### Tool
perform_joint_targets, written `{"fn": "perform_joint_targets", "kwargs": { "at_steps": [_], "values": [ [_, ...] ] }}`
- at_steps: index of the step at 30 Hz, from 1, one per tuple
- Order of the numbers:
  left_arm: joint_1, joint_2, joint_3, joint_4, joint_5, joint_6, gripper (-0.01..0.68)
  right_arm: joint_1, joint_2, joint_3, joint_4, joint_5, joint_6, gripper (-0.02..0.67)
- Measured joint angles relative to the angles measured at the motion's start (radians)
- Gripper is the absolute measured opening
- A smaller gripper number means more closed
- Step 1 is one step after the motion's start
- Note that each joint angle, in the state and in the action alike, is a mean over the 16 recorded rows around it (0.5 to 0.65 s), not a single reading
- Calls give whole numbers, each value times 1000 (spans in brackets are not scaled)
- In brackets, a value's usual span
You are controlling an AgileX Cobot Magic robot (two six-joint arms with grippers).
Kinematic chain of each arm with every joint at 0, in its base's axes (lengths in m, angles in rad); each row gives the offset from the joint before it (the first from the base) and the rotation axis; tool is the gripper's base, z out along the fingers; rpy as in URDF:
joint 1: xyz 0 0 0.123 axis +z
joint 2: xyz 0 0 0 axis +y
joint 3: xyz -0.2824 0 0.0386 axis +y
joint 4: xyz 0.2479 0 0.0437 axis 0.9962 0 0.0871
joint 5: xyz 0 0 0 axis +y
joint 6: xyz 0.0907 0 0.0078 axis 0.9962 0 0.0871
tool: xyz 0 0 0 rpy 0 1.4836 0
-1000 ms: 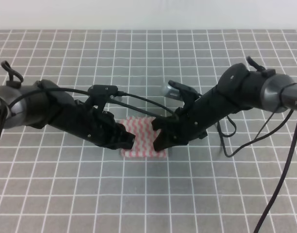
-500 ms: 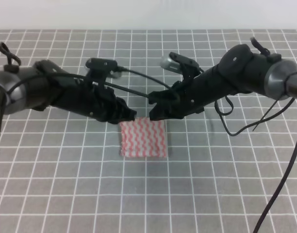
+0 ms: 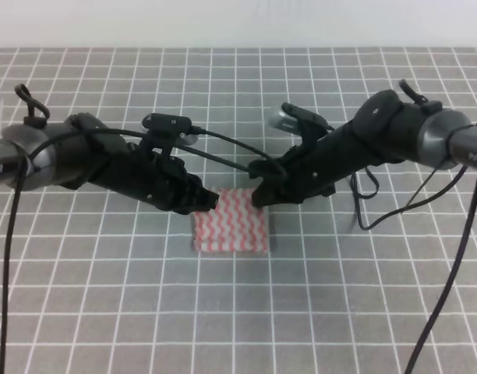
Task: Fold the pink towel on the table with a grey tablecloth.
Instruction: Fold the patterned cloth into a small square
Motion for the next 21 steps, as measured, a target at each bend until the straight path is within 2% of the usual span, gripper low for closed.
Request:
{"fn": "perform_joint_targets", "kwargs": {
  "at_steps": [12,21],
  "values": [
    [10,-23,0,39,133,-16,0,-21,-33,-1,23,64,-2,-2],
    [9,-3,0,102,121,-51,0,-21,-35,-1,31,98,-7,-2]
  ]
}}
